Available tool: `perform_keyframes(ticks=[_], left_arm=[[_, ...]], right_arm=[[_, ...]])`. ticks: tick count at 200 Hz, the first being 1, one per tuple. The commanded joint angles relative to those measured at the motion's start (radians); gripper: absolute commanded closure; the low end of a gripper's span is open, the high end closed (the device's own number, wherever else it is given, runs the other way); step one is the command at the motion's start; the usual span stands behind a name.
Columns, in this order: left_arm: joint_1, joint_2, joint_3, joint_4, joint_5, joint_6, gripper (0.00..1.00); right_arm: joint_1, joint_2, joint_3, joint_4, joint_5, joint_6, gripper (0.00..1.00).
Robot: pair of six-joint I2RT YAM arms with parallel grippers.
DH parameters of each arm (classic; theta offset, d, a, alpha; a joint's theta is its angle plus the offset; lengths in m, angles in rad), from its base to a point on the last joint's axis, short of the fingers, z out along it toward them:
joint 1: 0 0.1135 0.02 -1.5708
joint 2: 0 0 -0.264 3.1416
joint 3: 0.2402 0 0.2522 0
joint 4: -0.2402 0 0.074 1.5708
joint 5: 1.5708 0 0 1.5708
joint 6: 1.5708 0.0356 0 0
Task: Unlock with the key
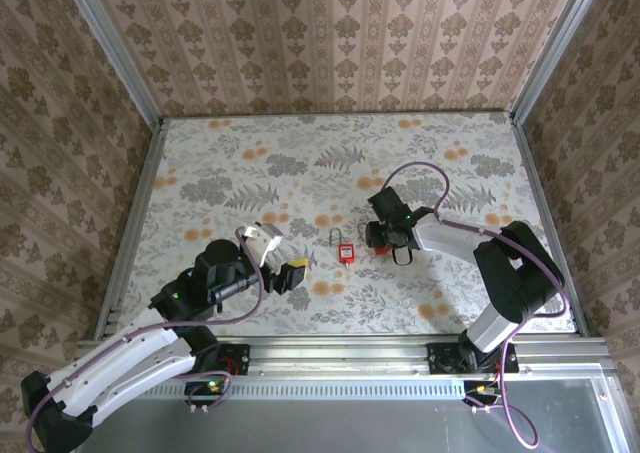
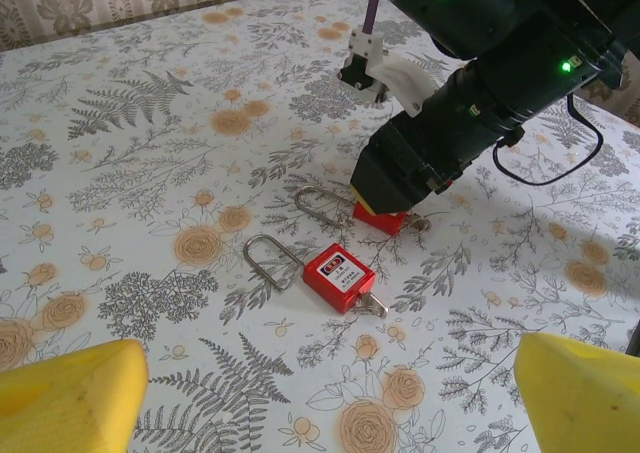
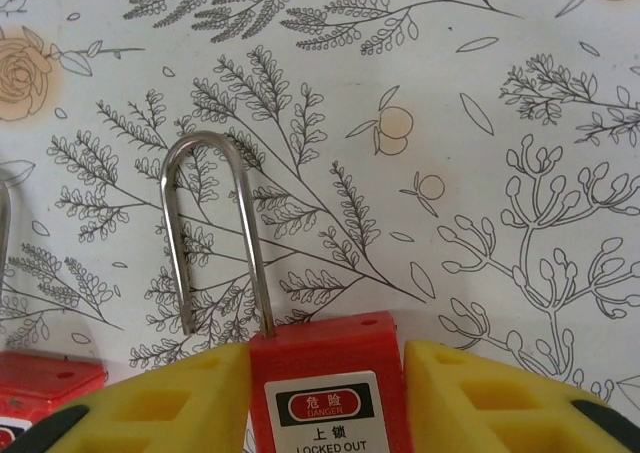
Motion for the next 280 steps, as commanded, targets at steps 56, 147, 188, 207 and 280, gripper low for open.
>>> perform_keyframes(ticks=[56,147,188,207,280], left_arm=[[-0.006,-0.030,-0.001,-0.009,-0.016,0.008,0.05],[0.130,-0.048,-0.045,0.195,-0.530,0.157,0.00],[0.514,0.083,-0.195,0.570,-0.524,0.282,0.00],[0.655,0.194,-0.256,0.720,-0.427,0.277,0.00],[0.777,0.822,-0.358,1.458,-0.123,0.318,0.00]], right_arm=[[-0.033,-0.081,-0.035,-0.113,-0.042,0.197,0.52],[-0.109,-0.732,-0.212,0.059,0.170,-0.274,0.00],[-0.148,-0.865,-0.477,0.485,0.303,-0.512,0.00],[-0.205,-0.818,-0.571,0.664,0.340,-0.547,0.00],[-0.456,-0.355,-0.748,1.442,0.123,-0.479,0.00]])
